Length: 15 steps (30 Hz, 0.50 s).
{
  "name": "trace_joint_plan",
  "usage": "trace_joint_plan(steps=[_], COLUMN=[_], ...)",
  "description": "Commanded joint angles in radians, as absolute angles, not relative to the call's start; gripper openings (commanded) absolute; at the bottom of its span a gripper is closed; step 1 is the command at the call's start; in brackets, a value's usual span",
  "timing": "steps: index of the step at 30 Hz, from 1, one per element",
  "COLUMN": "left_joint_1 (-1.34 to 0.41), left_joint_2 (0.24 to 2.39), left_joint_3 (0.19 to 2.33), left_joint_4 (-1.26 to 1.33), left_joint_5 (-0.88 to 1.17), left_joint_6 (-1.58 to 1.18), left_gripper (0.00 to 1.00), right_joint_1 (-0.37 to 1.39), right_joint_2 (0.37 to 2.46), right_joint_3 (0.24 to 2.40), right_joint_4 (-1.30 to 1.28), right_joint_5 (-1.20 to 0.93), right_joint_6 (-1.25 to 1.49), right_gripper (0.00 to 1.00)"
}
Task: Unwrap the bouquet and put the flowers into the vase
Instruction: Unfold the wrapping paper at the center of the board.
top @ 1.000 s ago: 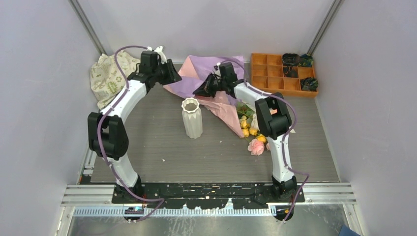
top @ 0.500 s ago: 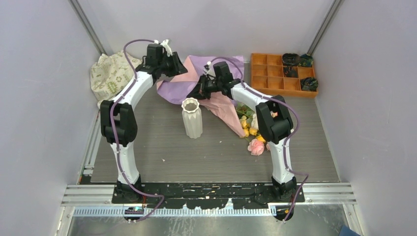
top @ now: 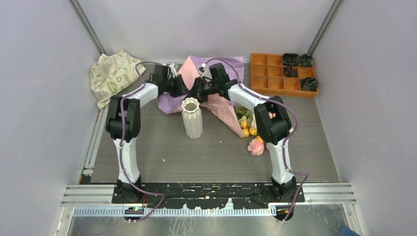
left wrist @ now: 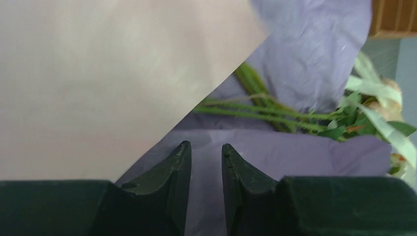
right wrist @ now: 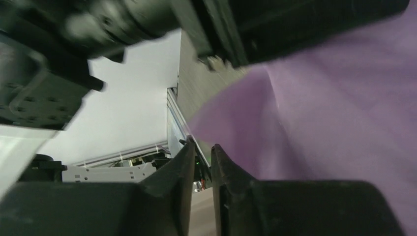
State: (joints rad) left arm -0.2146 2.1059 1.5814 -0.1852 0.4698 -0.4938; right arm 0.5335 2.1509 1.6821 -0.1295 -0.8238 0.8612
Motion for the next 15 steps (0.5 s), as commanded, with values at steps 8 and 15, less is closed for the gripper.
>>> trace_joint_plan(steps=[8,15], left_joint_1=[-0.210,-0.210], left_joint_2=[1.933,1.859], left_joint_3=[1.364,1.308], left_joint_4=[-0.080,-0.127], left_joint_5=[0.538,0.497], left_joint_6=[-0.461,-0.405], left_gripper=[0.28,0.27], right_joint_1=[0.502,0.396], right_joint_2=[1.988,1.886], right_joint_3=[1.776,1.694], right_joint_4=[-0.218,-0.301], right_joint_5=[-0.709,-0.558], right_joint_6=[0.749,0.716], right_gripper=[0.50,0.49])
